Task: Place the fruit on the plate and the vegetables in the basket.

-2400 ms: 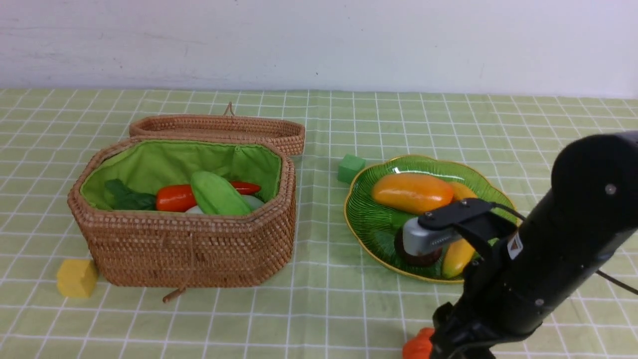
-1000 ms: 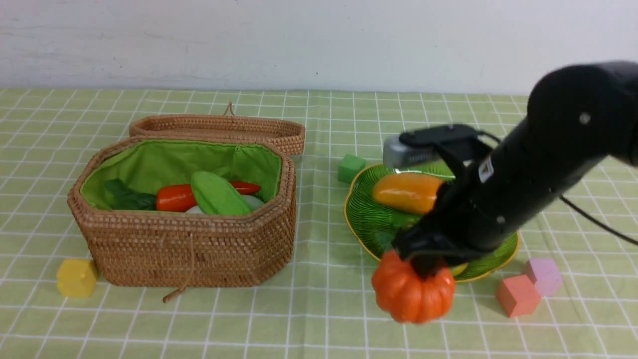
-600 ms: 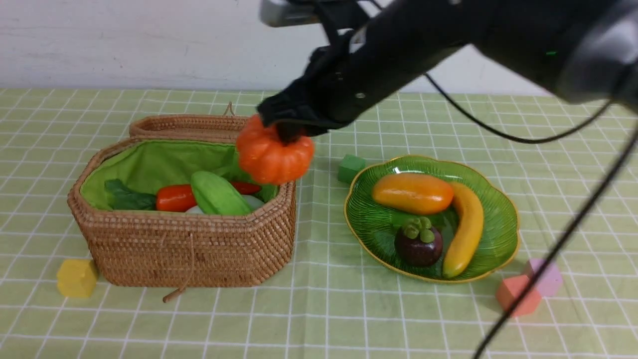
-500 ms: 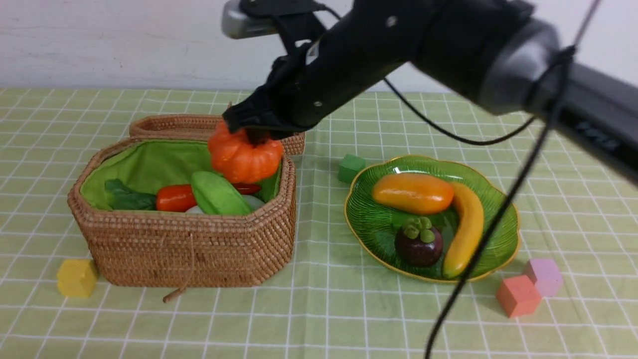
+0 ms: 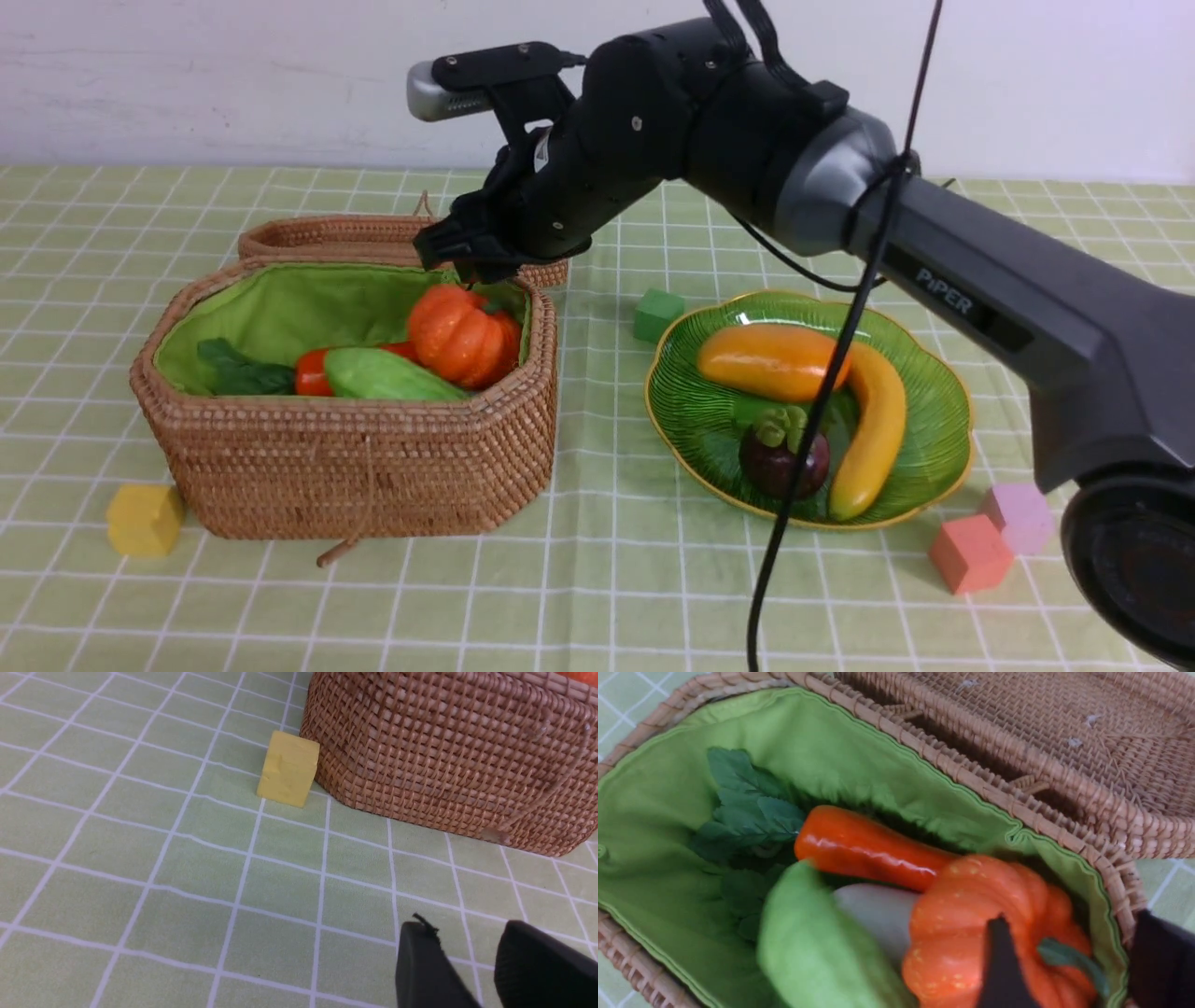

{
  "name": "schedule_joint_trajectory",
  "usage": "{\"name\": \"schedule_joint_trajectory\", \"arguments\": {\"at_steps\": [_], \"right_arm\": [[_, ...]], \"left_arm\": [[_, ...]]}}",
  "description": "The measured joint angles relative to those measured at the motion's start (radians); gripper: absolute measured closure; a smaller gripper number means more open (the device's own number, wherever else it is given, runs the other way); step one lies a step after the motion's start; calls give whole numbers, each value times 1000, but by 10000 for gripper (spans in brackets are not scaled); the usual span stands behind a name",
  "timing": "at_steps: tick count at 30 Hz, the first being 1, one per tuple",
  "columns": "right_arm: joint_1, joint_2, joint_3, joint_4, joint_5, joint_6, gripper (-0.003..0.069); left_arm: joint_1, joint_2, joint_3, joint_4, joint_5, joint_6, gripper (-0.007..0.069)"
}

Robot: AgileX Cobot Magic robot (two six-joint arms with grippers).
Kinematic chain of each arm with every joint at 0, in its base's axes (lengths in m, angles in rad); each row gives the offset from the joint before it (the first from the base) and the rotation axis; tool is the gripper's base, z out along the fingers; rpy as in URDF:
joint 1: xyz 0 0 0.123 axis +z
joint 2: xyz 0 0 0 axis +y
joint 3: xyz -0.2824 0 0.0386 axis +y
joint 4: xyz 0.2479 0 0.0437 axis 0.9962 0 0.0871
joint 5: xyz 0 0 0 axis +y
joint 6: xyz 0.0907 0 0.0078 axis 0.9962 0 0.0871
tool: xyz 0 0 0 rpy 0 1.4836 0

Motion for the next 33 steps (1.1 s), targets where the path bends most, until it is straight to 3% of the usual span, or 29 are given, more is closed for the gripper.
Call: {"name": "schedule_joint_trajectory", "arguments": {"at_steps": [2, 4, 6, 10, 13, 16, 19, 20, 22, 24, 33], "right_arm": [[0, -6, 0, 1, 5, 0, 195], [0, -37, 0, 3, 16, 0, 90], [0, -73, 0, 2, 44, 0, 48], [0, -193, 0, -55, 203, 0, 46], [0, -308, 0, -163, 353, 18, 111], [0, -413, 27, -284, 396, 98, 217], [0, -527, 145, -356, 402, 185, 361], [0, -573, 219, -369, 403, 210, 451], [0, -618, 303, -374, 403, 234, 531], [0, -712, 505, -374, 402, 293, 650], [0, -1065, 1033, -289, 83, 374, 676]], "left_arm": [[0, 0, 0, 0, 0, 0, 389], [0, 0, 0, 0, 0, 0, 388], [0, 0, 0, 0, 0, 0, 388], [0, 0, 0, 0, 0, 0, 387], [0, 0, 0, 0, 0, 0, 387], [0, 0, 0, 0, 0, 0, 387], [0, 0, 0, 0, 0, 0, 386], [0, 0, 0, 0, 0, 0, 386], [0, 0, 0, 0, 0, 0, 386], [0, 0, 0, 0, 0, 0, 386], [0, 0, 0, 0, 0, 0, 386]]}}
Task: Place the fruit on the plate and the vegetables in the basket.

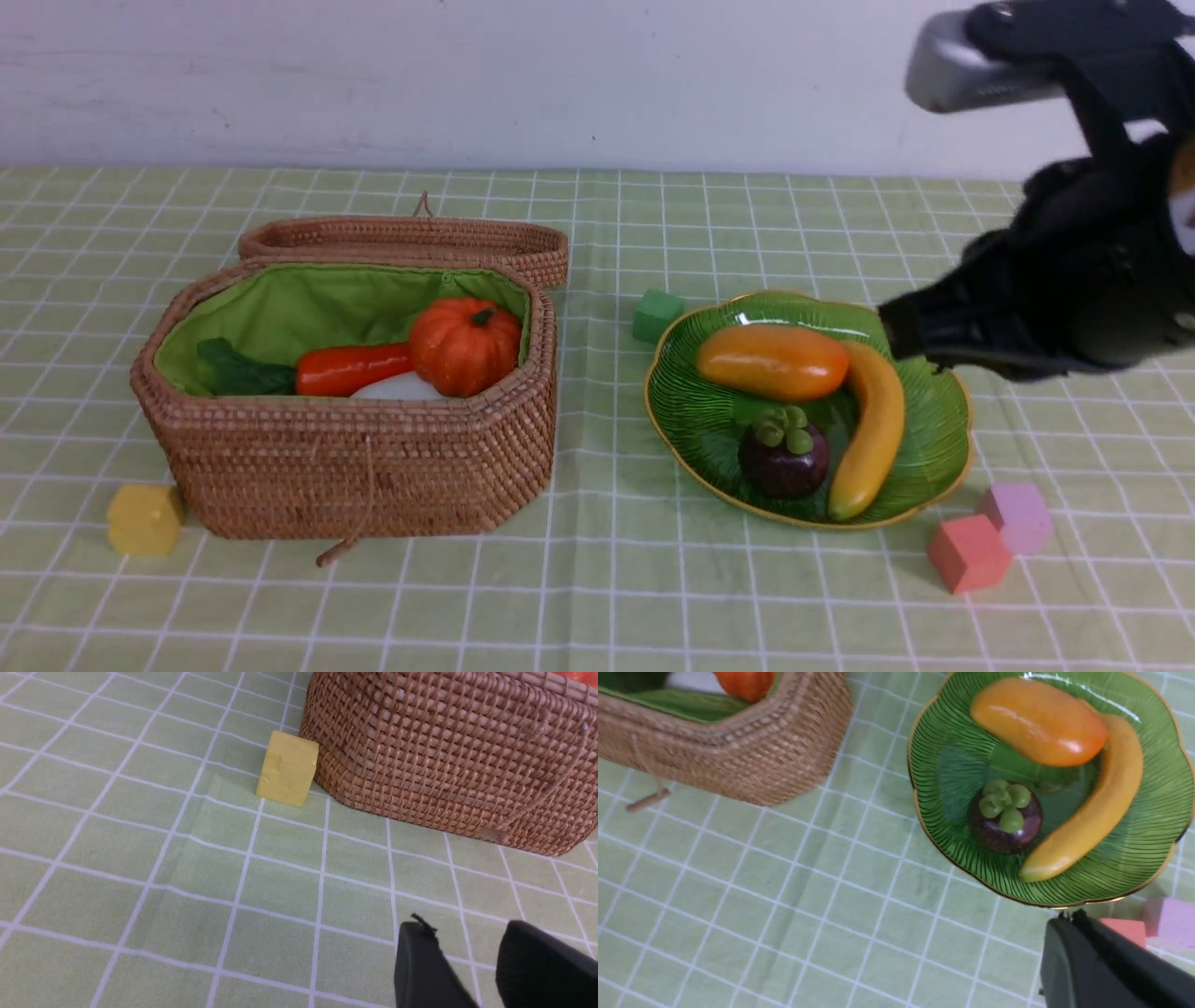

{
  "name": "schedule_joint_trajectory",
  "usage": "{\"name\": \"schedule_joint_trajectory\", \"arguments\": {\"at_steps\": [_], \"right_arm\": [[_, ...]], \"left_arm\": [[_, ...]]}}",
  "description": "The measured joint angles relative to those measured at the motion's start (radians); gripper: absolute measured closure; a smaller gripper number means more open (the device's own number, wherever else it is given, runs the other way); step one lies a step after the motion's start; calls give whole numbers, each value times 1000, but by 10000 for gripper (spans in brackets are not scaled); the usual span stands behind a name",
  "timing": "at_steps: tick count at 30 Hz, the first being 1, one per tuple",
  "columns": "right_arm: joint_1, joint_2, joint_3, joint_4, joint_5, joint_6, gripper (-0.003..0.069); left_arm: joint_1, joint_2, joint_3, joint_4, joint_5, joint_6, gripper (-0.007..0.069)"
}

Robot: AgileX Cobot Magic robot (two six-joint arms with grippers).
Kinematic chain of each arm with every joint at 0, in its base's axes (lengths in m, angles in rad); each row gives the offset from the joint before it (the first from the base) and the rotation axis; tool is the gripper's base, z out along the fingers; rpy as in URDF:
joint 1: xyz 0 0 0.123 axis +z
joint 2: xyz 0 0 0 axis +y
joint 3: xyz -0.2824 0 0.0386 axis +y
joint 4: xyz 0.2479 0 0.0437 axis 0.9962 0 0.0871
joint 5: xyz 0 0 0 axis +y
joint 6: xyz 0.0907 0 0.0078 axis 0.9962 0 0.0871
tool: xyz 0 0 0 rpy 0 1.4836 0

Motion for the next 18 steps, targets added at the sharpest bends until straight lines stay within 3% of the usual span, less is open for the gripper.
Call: {"name": "schedule_joint_trajectory", "arguments": {"at_steps": [10, 18], "right_arm": [[0, -334, 330, -60, -236, 45, 674], [0, -477, 365, -70, -130, 45, 667]], "left_arm": [[-5, 0, 0, 0, 0, 0, 386], [-55, 0, 0, 0, 0, 0, 386]]}}
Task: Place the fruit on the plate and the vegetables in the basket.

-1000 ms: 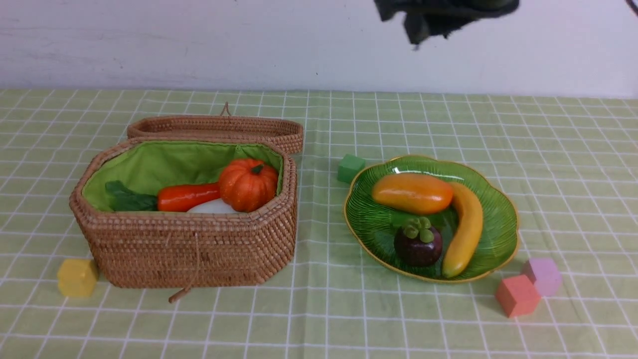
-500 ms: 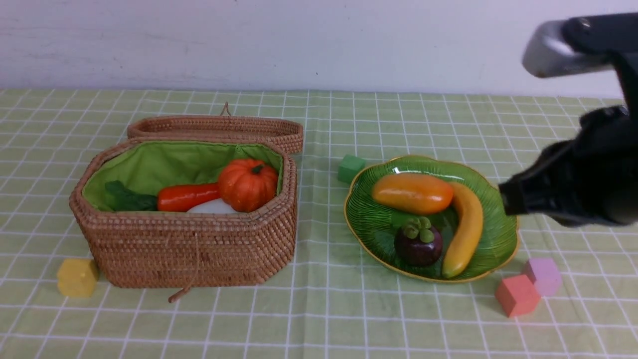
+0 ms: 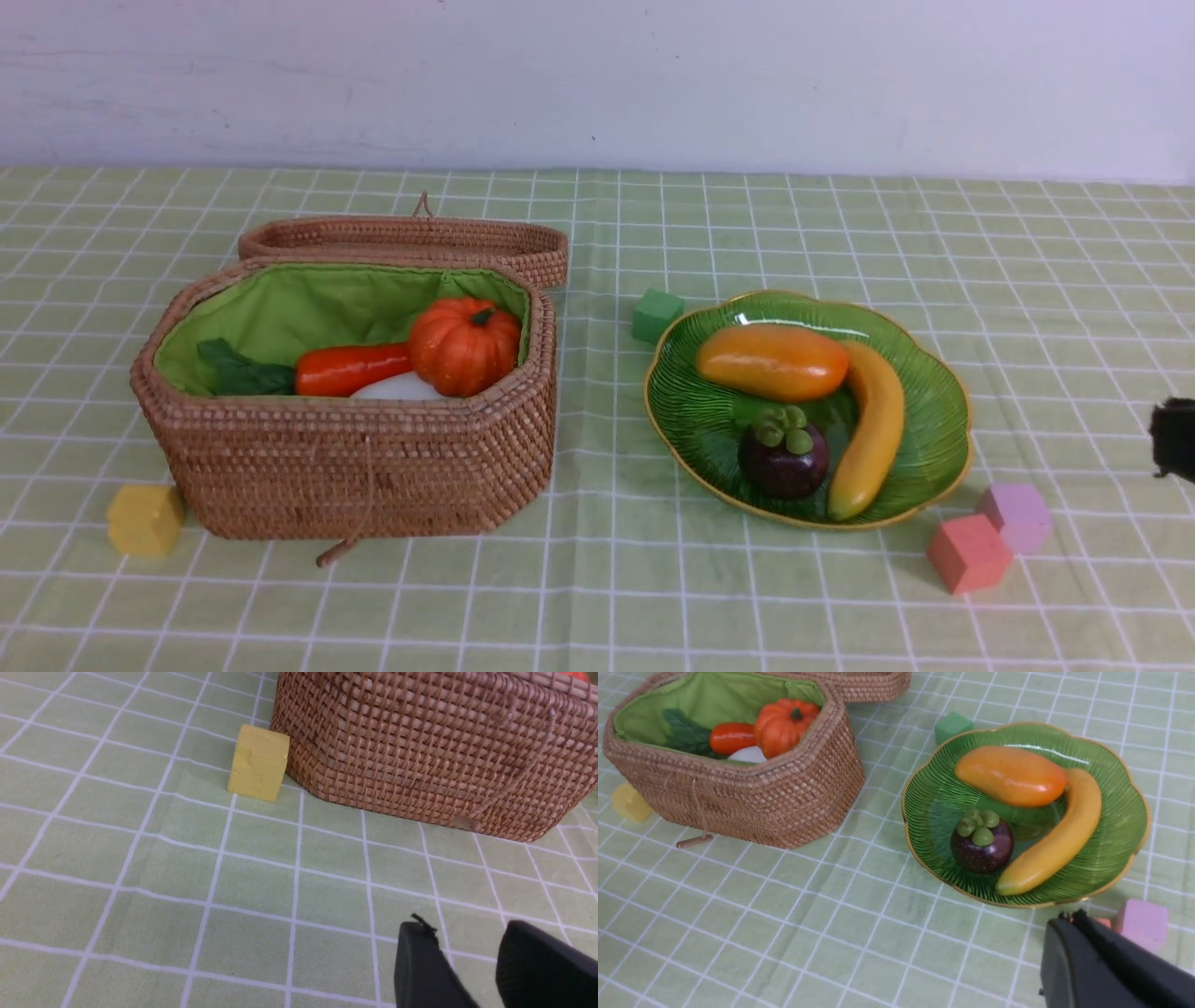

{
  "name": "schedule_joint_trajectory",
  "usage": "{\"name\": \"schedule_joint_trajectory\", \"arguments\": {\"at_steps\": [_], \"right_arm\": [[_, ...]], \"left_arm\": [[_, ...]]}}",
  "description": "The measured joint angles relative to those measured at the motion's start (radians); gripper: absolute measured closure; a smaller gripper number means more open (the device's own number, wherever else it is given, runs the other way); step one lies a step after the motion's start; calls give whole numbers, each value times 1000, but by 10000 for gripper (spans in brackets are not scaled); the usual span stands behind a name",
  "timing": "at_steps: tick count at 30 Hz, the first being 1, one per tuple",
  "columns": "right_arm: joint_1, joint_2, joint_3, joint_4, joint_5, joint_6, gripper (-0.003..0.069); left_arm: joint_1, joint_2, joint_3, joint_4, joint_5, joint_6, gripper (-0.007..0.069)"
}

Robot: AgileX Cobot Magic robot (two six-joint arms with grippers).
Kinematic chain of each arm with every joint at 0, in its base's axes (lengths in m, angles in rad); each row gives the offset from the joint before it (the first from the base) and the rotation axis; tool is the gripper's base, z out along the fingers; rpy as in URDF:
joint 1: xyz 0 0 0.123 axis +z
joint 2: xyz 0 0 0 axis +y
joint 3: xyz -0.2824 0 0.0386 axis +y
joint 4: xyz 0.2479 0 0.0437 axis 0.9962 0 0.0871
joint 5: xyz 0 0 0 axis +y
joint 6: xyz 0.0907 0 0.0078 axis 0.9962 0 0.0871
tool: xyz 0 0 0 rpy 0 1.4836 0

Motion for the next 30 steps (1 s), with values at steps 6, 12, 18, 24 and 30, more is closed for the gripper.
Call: {"name": "schedule_joint_trajectory", "arguments": {"at_steps": [6, 12, 18, 24, 30], "right_arm": [[0, -23, 0, 0, 110, 0, 666], [0, -23, 0, 0, 144, 0, 666], [-48, -43, 0, -1, 146, -23, 662], [-345, -154, 53, 80, 36, -218, 658], [-598, -331, 278, 275, -194, -547, 654]], "left_arm": [[0, 0, 0, 0, 0, 0, 386], [0, 0, 0, 0, 0, 0, 386], [0, 0, 0, 0, 0, 0, 386], [0, 0, 0, 0, 0, 0, 386], [0, 0, 0, 0, 0, 0, 386]]}}
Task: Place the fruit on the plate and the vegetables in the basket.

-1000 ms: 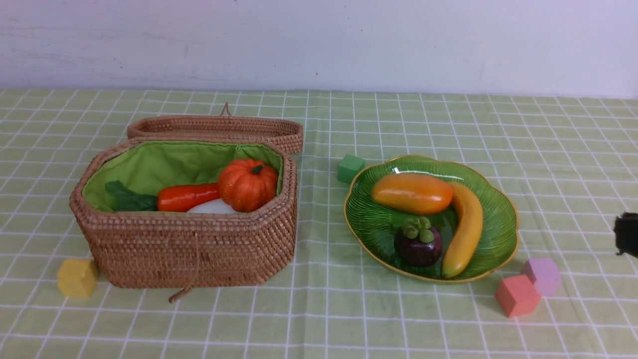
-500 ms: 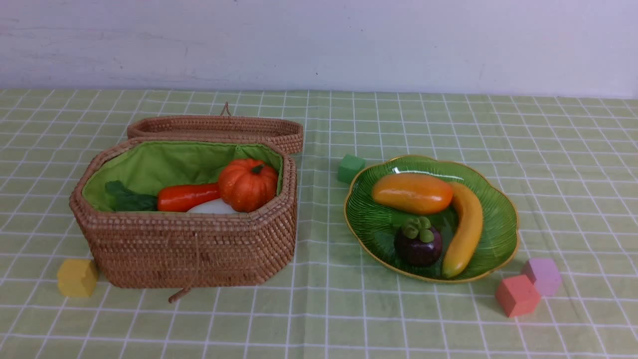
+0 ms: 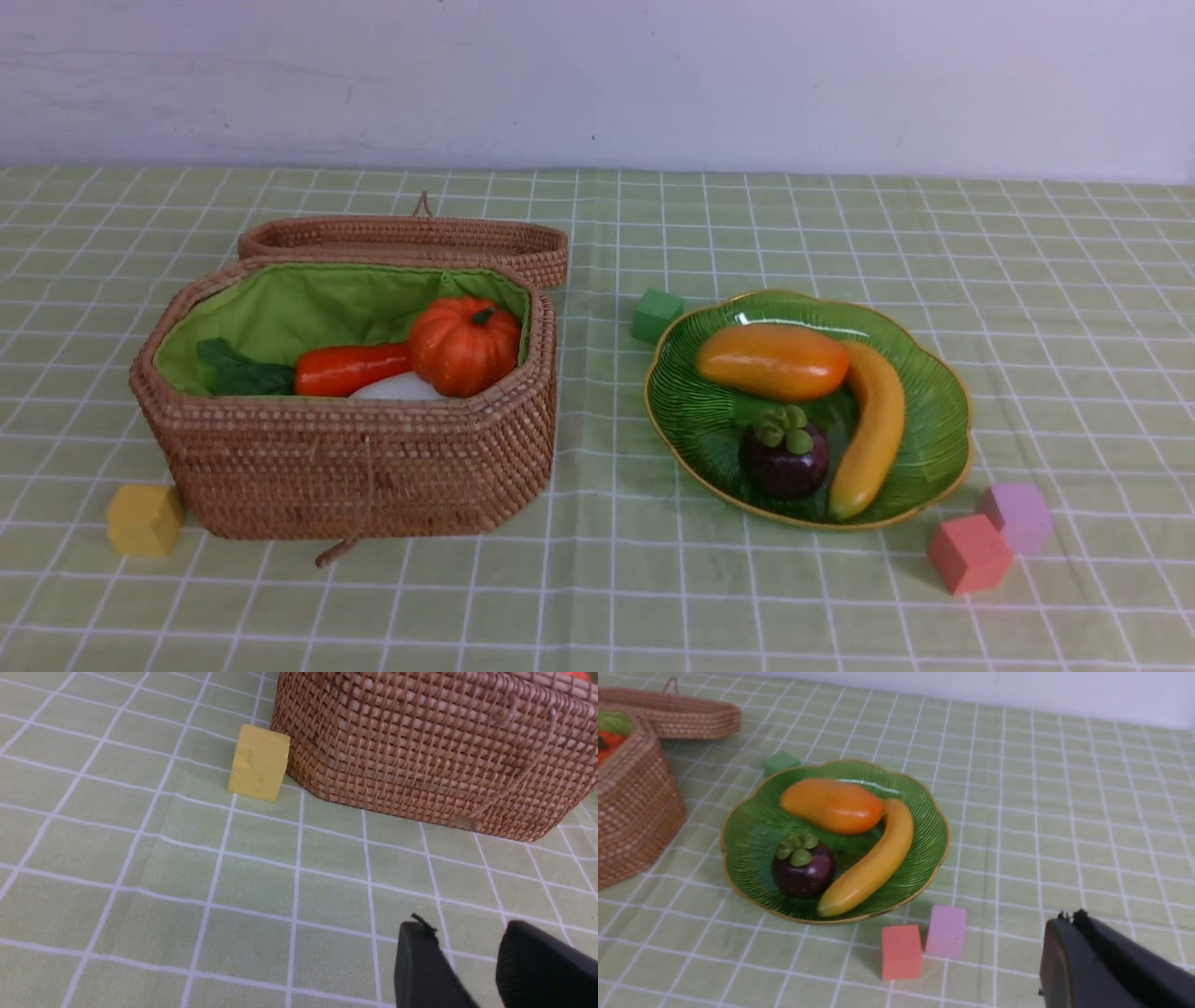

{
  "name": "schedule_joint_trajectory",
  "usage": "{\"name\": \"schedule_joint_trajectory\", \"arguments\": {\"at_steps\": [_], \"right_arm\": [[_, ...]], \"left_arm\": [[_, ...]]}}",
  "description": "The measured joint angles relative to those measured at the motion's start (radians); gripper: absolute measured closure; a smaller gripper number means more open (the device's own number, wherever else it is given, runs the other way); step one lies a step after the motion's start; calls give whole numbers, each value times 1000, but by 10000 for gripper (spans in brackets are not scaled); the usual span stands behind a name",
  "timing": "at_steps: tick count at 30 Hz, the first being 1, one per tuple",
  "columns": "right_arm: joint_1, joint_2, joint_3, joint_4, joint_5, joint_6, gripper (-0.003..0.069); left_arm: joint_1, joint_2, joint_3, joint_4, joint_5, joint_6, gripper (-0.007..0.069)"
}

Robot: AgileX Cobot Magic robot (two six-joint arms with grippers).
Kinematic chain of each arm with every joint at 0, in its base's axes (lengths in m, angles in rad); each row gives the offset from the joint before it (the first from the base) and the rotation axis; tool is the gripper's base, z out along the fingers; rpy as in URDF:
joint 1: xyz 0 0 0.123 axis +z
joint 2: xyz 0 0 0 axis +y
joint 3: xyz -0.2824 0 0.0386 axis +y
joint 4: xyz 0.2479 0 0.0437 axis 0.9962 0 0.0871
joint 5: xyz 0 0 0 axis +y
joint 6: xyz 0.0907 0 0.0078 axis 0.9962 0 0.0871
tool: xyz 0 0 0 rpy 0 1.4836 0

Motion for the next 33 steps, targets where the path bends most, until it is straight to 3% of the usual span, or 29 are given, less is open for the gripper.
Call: {"name": "schedule_joint_trajectory", "arguments": {"at_steps": [7, 14, 33], "right_arm": [[-158, -215, 355, 29, -260, -24, 652], [-185, -378, 584, -11, -203, 62, 644], [-190, -380, 586, -12, -213, 72, 623]], "left_arm": [[0, 0, 0, 0, 0, 0, 386], [0, 0, 0, 0, -1, 0, 386], [0, 0, 0, 0, 0, 0, 386]]}}
